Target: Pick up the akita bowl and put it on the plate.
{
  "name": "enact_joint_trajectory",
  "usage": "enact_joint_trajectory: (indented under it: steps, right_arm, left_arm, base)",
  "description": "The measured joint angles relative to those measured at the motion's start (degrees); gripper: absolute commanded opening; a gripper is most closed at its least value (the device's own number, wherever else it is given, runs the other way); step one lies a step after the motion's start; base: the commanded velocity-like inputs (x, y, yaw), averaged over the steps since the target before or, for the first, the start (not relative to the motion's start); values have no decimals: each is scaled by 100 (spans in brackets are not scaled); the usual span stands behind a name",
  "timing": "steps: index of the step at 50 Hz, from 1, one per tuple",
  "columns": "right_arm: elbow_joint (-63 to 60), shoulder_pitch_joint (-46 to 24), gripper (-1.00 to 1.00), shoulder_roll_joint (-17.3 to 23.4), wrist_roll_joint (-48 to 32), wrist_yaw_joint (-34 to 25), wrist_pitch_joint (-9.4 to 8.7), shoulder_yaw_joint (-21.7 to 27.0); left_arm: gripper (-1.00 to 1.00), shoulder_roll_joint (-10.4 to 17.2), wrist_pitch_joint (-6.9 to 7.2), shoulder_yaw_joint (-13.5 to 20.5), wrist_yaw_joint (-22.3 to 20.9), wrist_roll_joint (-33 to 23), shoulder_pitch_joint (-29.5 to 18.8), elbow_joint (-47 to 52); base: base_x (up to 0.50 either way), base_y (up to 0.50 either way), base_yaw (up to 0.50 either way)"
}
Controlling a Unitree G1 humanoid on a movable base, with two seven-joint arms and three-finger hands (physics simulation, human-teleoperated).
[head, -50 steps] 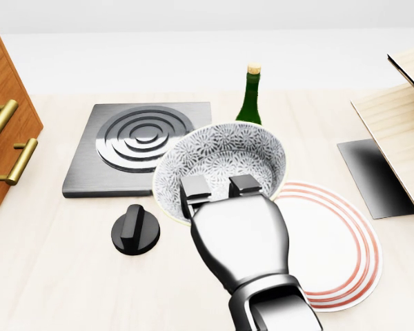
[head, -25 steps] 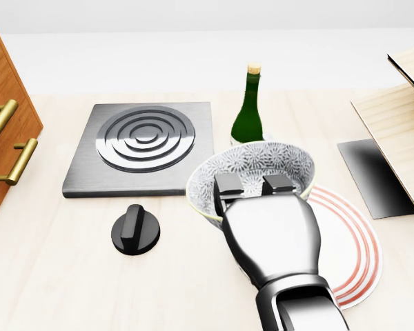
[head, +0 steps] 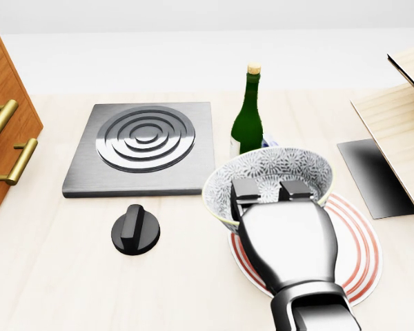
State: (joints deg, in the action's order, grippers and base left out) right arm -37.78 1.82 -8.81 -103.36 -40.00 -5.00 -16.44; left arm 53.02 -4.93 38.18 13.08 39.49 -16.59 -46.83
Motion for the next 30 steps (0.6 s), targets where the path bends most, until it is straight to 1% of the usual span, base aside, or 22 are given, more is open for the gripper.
enact_joint_trajectory:
  steps: [30]
  right_arm:
    - [-25, -19, -100, 157, 242, 0, 0, 375]
  left_arm:
    - [100, -1, -7, -3, 1, 26, -4, -3]
  base:
    - [0, 0, 0]
